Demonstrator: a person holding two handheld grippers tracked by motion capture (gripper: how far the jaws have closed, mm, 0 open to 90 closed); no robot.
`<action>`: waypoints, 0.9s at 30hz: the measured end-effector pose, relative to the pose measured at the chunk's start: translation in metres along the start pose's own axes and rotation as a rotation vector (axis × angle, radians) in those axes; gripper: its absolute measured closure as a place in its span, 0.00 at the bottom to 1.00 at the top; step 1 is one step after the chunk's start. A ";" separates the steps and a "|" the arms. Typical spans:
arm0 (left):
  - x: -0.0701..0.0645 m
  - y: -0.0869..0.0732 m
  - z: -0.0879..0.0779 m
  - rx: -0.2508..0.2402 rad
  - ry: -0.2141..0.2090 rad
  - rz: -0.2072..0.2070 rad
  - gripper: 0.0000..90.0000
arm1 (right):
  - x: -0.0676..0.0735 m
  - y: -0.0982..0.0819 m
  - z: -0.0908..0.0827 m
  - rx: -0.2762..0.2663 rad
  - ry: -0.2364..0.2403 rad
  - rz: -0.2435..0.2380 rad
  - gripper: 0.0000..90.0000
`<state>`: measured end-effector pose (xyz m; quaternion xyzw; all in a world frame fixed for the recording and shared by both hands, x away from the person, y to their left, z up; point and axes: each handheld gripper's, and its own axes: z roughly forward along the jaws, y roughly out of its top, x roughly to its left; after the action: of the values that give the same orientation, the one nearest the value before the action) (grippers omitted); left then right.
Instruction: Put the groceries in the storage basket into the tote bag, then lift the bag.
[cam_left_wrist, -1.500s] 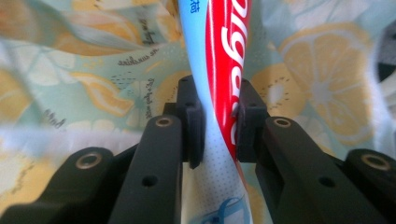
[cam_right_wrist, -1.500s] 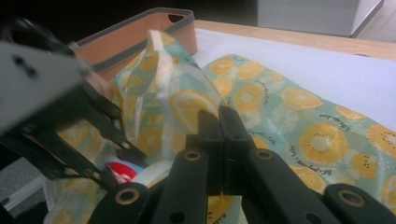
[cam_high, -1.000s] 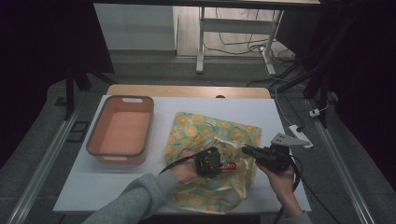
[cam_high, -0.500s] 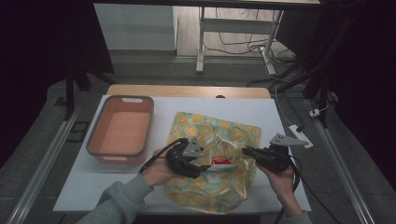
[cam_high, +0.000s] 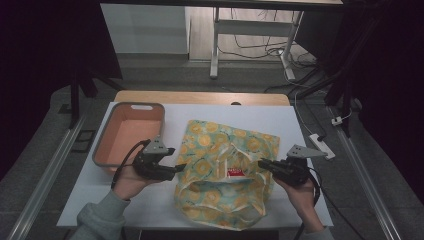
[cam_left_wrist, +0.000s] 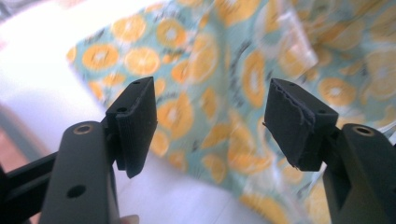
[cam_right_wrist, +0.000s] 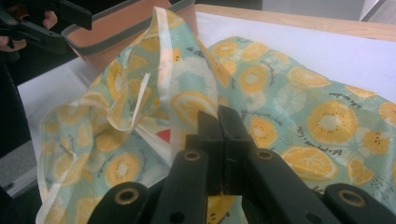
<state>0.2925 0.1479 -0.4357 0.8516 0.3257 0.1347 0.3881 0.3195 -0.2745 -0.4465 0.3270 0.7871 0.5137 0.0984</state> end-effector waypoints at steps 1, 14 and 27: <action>0.002 -0.001 0.001 0.003 -0.001 -0.002 0.36 | 0.001 0.000 0.000 0.003 0.000 -0.007 0.98; -0.011 -0.005 0.018 0.054 -0.044 0.016 0.35 | -0.002 -0.004 0.000 0.011 -0.004 -0.005 0.98; -0.029 -0.011 0.038 0.111 -0.090 0.015 0.30 | -0.001 -0.007 0.000 0.020 -0.007 -0.002 0.98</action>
<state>0.2842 0.1123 -0.4690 0.8793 0.3085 0.0807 0.3537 0.3175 -0.2764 -0.4525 0.3289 0.7923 0.5044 0.0983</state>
